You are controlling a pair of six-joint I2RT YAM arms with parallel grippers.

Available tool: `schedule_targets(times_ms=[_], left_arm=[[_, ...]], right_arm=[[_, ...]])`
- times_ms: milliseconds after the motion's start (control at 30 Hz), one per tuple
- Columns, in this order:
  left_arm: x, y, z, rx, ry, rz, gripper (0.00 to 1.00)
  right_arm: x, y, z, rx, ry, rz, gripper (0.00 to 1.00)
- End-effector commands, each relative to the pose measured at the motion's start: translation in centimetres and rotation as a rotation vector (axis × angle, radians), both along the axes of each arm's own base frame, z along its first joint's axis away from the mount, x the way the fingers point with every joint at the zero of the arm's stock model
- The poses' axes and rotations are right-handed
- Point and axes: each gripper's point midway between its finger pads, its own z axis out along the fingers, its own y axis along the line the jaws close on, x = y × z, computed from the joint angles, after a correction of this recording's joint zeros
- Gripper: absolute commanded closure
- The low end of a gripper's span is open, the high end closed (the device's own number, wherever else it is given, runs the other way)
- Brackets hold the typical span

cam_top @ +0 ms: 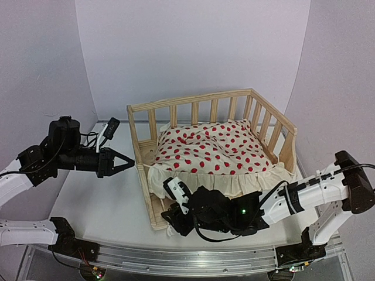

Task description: Set up the pet bed

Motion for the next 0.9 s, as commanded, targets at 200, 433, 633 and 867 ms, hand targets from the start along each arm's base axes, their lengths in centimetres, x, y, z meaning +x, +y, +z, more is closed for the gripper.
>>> schedule_targets(times_ms=[200,433,633,867], left_arm=[[0.9,-0.5,1.2,0.03,-0.043,-0.006,0.99],[1.4,0.3,-0.6,0.078,-0.012,0.051,0.99],[1.5,0.6,0.1,0.078,-0.036,0.062,0.98],[1.1,0.8,0.8,0.081,-0.051,0.05,0.96]], right_arm=[[3.8,1.8,1.7,0.104,-0.119,-0.182,0.58],[3.6,2.2,0.8,0.135,-0.103,-0.171,0.56],[2.1,2.4,1.3,0.162,-0.064,-0.082,0.48],[1.8,0.6,2.3,0.168,-0.069,-0.08,0.45]])
